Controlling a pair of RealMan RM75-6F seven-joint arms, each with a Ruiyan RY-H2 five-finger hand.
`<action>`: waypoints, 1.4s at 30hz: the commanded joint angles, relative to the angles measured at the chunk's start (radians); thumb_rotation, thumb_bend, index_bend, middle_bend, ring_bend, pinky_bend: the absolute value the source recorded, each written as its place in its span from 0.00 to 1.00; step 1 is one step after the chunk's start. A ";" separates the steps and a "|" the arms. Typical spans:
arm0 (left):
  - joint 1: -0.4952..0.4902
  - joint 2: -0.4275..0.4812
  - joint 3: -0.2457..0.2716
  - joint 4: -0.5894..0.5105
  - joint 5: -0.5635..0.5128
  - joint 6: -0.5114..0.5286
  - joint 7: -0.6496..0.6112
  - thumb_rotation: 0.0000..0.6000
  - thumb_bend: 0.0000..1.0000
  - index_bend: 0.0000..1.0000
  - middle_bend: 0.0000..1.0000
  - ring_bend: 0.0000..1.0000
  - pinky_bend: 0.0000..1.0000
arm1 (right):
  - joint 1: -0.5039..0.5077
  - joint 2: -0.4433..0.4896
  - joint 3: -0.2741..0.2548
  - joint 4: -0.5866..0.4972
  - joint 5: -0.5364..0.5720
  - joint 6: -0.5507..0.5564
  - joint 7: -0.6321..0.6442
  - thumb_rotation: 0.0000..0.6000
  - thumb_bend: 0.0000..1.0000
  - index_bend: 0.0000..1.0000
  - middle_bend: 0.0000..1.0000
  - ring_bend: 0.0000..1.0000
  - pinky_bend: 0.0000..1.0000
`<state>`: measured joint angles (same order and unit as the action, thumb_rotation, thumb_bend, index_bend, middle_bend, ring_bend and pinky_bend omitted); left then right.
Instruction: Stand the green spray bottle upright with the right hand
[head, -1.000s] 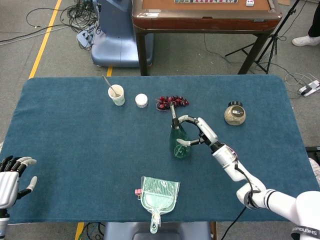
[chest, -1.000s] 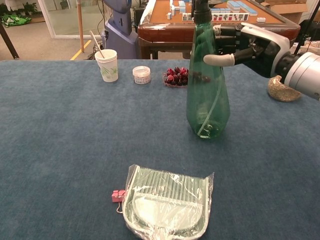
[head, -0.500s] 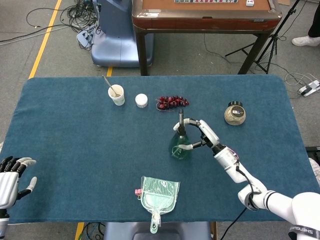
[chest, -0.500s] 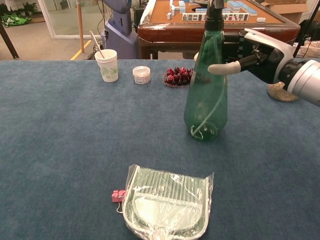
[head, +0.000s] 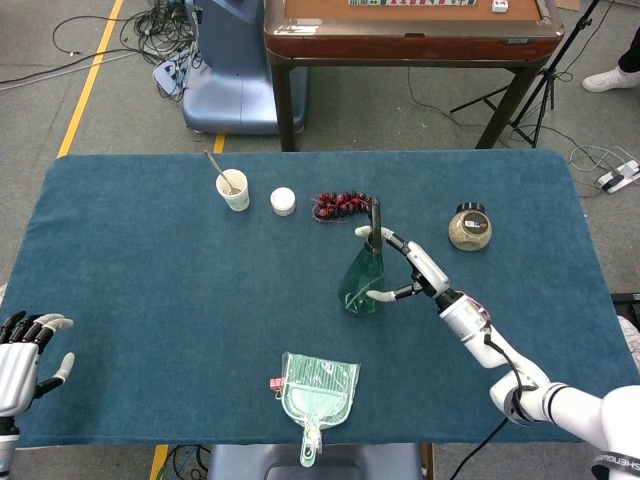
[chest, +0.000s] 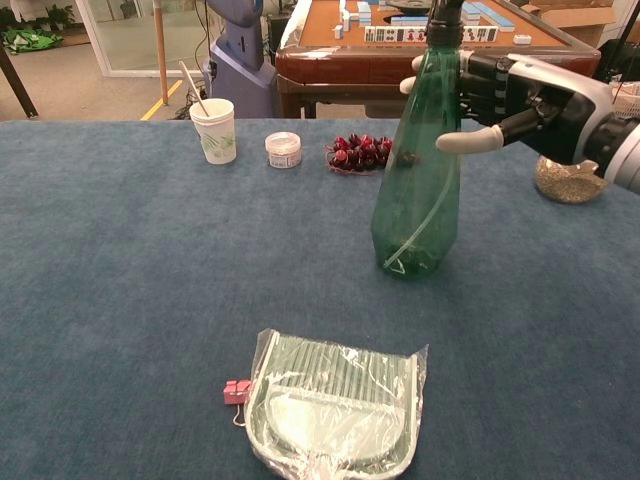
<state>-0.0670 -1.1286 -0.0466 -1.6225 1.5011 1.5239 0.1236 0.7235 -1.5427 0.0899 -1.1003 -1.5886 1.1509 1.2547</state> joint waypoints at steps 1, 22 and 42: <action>0.000 0.000 0.000 0.000 0.000 0.000 0.000 1.00 0.38 0.32 0.27 0.21 0.10 | -0.001 0.012 -0.001 -0.015 0.000 0.003 -0.007 1.00 0.00 0.11 0.12 0.07 0.05; -0.019 -0.005 -0.008 0.006 0.002 -0.016 0.003 1.00 0.38 0.32 0.27 0.21 0.10 | -0.086 0.294 -0.051 -0.321 0.065 -0.047 -0.398 1.00 0.06 0.07 0.20 0.06 0.04; -0.046 -0.011 -0.014 0.002 0.016 -0.030 0.021 1.00 0.38 0.32 0.27 0.21 0.10 | -0.421 0.475 -0.117 -0.542 0.128 0.302 -1.166 1.00 0.10 0.18 0.26 0.10 0.10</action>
<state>-0.1123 -1.1401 -0.0605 -1.6201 1.5172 1.4944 0.1436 0.3433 -1.0844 -0.0138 -1.6202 -1.4585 1.4121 0.1206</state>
